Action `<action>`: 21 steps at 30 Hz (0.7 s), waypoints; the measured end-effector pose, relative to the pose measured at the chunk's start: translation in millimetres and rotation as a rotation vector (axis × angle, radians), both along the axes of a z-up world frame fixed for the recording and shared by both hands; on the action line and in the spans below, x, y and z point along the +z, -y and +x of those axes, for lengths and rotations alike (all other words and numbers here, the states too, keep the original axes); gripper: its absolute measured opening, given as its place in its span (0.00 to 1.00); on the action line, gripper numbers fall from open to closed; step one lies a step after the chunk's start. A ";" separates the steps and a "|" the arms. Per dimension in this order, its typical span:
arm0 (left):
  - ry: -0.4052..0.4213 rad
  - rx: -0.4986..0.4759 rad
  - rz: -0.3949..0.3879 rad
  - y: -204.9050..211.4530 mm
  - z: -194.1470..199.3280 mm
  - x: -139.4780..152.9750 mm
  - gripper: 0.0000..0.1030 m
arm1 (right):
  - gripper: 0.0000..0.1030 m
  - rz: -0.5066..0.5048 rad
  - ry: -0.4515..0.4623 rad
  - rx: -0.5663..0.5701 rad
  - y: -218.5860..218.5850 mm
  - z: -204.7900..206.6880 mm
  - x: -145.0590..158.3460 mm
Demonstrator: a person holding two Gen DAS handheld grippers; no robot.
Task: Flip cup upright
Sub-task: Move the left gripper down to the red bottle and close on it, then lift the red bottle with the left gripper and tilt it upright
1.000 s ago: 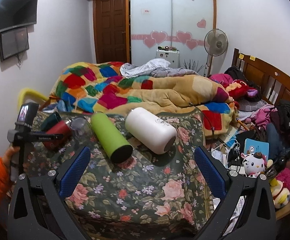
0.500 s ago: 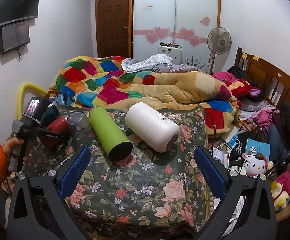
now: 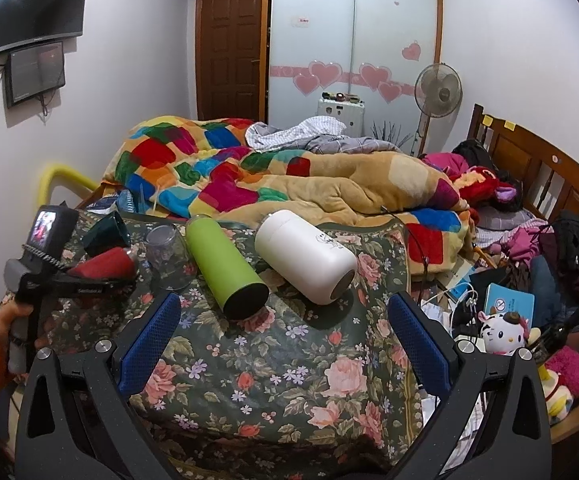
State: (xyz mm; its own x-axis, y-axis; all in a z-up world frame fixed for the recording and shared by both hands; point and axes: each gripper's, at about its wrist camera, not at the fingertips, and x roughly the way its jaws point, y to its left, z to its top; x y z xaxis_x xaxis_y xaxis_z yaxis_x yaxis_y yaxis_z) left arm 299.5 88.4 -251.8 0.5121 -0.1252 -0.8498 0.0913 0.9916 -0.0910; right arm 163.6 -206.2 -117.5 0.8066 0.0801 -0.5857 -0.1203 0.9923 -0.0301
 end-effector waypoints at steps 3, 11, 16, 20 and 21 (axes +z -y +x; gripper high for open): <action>0.046 0.008 0.013 0.0 -21.7 20.5 0.59 | 1.00 0.006 0.016 0.013 -2.3 -6.2 3.6; 0.167 -0.039 0.022 24.5 -63.3 71.6 0.59 | 1.00 0.007 0.054 0.029 -4.4 -22.6 12.8; 0.223 -0.104 0.010 57.1 -78.9 87.7 0.59 | 1.00 0.010 0.068 0.030 -3.1 -30.2 16.0; 0.225 -0.152 -0.009 84.0 -82.6 84.0 0.59 | 1.00 0.002 0.073 0.028 -2.1 -32.6 15.2; 0.216 -0.166 -0.021 90.5 -81.3 79.7 0.59 | 1.00 -0.002 0.071 0.026 -1.3 -32.7 14.4</action>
